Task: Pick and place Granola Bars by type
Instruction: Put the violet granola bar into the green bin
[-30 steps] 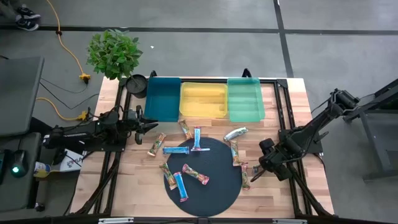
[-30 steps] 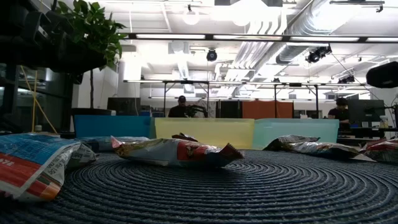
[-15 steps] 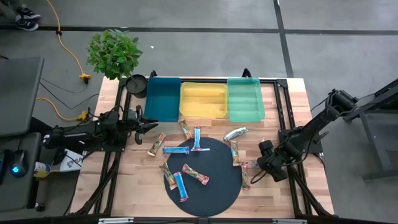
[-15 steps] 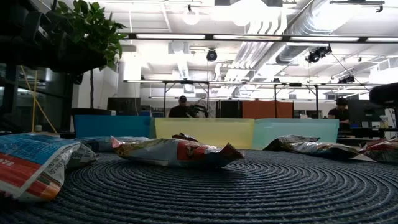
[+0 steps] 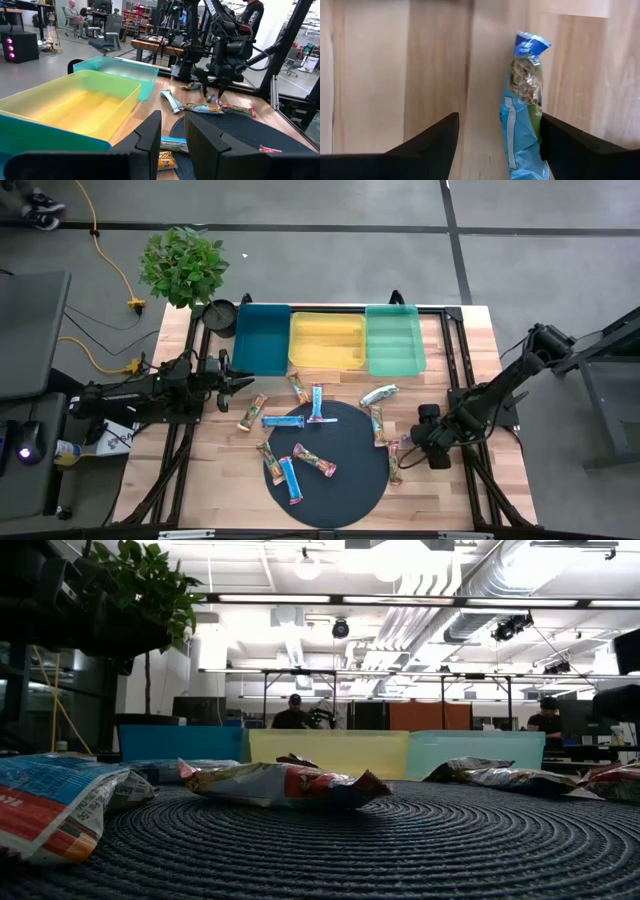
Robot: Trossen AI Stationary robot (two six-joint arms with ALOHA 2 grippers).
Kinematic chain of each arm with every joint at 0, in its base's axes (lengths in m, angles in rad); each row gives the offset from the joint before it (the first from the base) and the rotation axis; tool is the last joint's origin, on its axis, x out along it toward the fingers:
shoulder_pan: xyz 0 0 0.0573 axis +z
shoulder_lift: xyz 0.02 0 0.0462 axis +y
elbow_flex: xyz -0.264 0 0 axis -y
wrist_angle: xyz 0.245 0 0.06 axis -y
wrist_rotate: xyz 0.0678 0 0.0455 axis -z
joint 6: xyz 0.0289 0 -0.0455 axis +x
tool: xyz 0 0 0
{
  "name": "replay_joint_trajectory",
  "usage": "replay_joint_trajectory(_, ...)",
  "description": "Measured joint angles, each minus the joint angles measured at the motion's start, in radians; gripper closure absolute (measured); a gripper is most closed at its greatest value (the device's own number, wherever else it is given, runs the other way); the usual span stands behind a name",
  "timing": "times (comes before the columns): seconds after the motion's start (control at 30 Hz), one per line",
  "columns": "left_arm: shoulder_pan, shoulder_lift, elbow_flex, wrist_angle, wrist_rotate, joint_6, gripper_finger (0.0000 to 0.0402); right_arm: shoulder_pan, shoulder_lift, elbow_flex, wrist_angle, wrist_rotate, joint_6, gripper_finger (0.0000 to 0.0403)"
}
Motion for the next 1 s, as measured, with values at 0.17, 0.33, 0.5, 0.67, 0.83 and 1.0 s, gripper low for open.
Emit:
replay_joint_trajectory(0.17, 0.0, 0.0, 0.0, 0.0, 0.0, 0.0, 0.0319, -0.022, 0.001, 0.0, 0.015, 0.04, 0.098, 0.019)
replay_joint_trajectory(0.33, 0.0, 0.0, 0.0, 0.0, 0.0, 0.0, 0.0319, -0.046, 0.001, 0.0, 0.04, 0.05, 0.112, 0.0245)
replay_joint_trajectory(0.5, 0.0, 0.0, 0.0, 0.0, 0.0, 0.0, 0.0319, -0.061, 0.001, 0.0, 0.06, 0.049, 0.112, 0.0302)
replay_joint_trajectory(0.67, 0.0, 0.0, 0.0, 0.0, 0.0, 0.0, 0.0319, -0.067, 0.001, 0.0, 0.08, 0.05, 0.112, 0.0348)
replay_joint_trajectory(0.83, 0.0, 0.0, 0.0, 0.0, 0.0, 0.0, 0.0319, -0.067, 0.001, 0.0, 0.099, 0.049, 0.126, 0.0382)
replay_joint_trajectory(1.0, 0.0, 0.0, 0.0, 0.0, 0.0, 0.0, 0.0319, -0.067, 0.001, 0.006, 0.094, 0.049, 0.175, 0.0393)
